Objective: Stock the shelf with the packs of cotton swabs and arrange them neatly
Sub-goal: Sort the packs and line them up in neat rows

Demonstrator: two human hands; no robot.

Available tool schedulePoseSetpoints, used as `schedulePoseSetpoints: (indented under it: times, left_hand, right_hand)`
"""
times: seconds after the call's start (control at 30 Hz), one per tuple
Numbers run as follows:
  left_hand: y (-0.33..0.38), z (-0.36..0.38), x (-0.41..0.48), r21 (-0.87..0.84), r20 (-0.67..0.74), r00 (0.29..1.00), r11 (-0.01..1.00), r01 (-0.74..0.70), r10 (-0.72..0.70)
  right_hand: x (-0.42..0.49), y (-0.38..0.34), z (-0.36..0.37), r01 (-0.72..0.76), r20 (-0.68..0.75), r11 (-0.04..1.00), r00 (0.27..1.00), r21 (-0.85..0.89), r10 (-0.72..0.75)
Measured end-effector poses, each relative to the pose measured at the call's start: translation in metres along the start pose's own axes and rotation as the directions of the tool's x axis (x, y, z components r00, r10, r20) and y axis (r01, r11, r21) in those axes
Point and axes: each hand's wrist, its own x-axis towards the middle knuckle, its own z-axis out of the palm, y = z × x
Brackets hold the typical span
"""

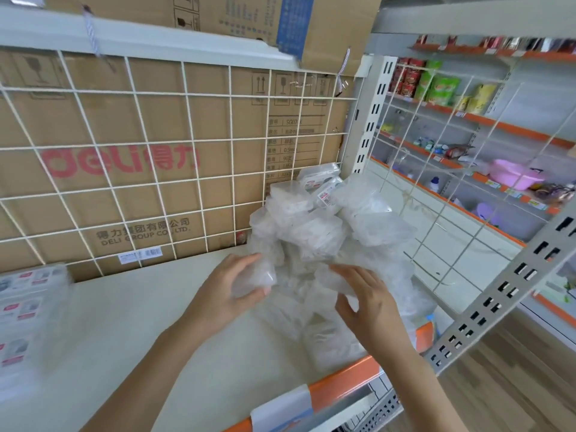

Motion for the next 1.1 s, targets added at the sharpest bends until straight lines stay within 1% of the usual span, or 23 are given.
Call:
schedulePoseSetpoints:
  times: [0.07, 0.13, 0.2, 0.23, 0.27, 0.3, 0.37, 0.43, 0.57, 0.63, 0.77, 0.9, 1.0, 1.1]
  left_hand:
    - [0.008, -0.012, -0.01, -0.215, -0.034, 0.991, 0.969, 0.122, -0.133]
    - [0.015, -0.026, -0.022, -0.387, -0.026, 0.961, 0.889, 0.245, -0.276]
    - [0.016, -0.04, -0.035, -0.551, 0.033, 0.914, 0.755, 0.354, -0.405]
    - [0.015, -0.047, -0.042, -0.628, 0.057, 0.893, 0.679, 0.381, -0.447]
    - [0.015, -0.055, -0.051, -0.69, 0.072, 0.881, 0.614, 0.383, -0.468]
    - [0.013, -0.064, -0.06, -0.724, 0.086, 0.876, 0.574, 0.382, -0.474]
    - [0.008, -0.08, -0.079, -0.751, 0.112, 0.871, 0.533, 0.389, -0.478]
    - [0.001, -0.097, -0.098, -0.776, 0.125, 0.865, 0.496, 0.391, -0.486]
    - [-0.011, -0.133, -0.135, -0.813, 0.109, 0.873, 0.463, 0.354, -0.475]
    - [-0.015, -0.15, -0.151, -0.82, 0.074, 0.876, 0.472, 0.325, -0.476]
    - [-0.027, -0.179, -0.177, -0.815, 0.011, 0.855, 0.491, 0.308, -0.519]
    - [-0.037, -0.201, -0.203, -0.775, 0.016, 0.859, 0.537, 0.335, -0.512]
    - [-0.047, -0.212, -0.22, -0.752, 0.035, 0.872, 0.562, 0.346, -0.489]
    - [-0.052, -0.221, -0.234, -0.745, 0.034, 0.864, 0.564, 0.357, -0.502]
  right_hand:
    - [0.005, -0.011, -0.003, -0.017, -0.019, 0.997, 1.0, 0.07, 0.019]
    - [0.011, -0.025, -0.002, -0.067, -0.024, 0.983, 0.997, 0.173, 0.072]
    - [0.015, -0.043, 0.004, -0.159, -0.003, 0.938, 0.986, 0.309, 0.168]
    - [0.018, -0.053, 0.008, -0.222, 0.036, 0.888, 0.973, 0.404, 0.227]
    - [0.02, -0.066, 0.012, -0.278, 0.084, 0.819, 0.958, 0.502, 0.274]
    - [0.022, -0.077, 0.018, -0.313, 0.118, 0.76, 0.946, 0.569, 0.302]
    - [0.025, -0.1, 0.031, -0.343, 0.162, 0.666, 0.934, 0.662, 0.32]
    - [0.025, -0.123, 0.045, -0.392, 0.22, 0.595, 0.913, 0.702, 0.342]
    - [0.019, -0.165, 0.071, -0.493, 0.335, 0.482, 0.862, 0.724, 0.38]
    - [0.015, -0.187, 0.082, -0.532, 0.379, 0.435, 0.838, 0.727, 0.392]
    - [0.004, -0.228, 0.094, -0.596, 0.459, 0.391, 0.797, 0.701, 0.391]
    - [-0.008, -0.263, 0.101, -0.631, 0.535, 0.31, 0.771, 0.711, 0.345]
    - [-0.018, -0.282, 0.108, -0.656, 0.594, 0.229, 0.751, 0.719, 0.287]
    - [-0.024, -0.299, 0.113, -0.66, 0.624, 0.204, 0.75, 0.723, 0.219]
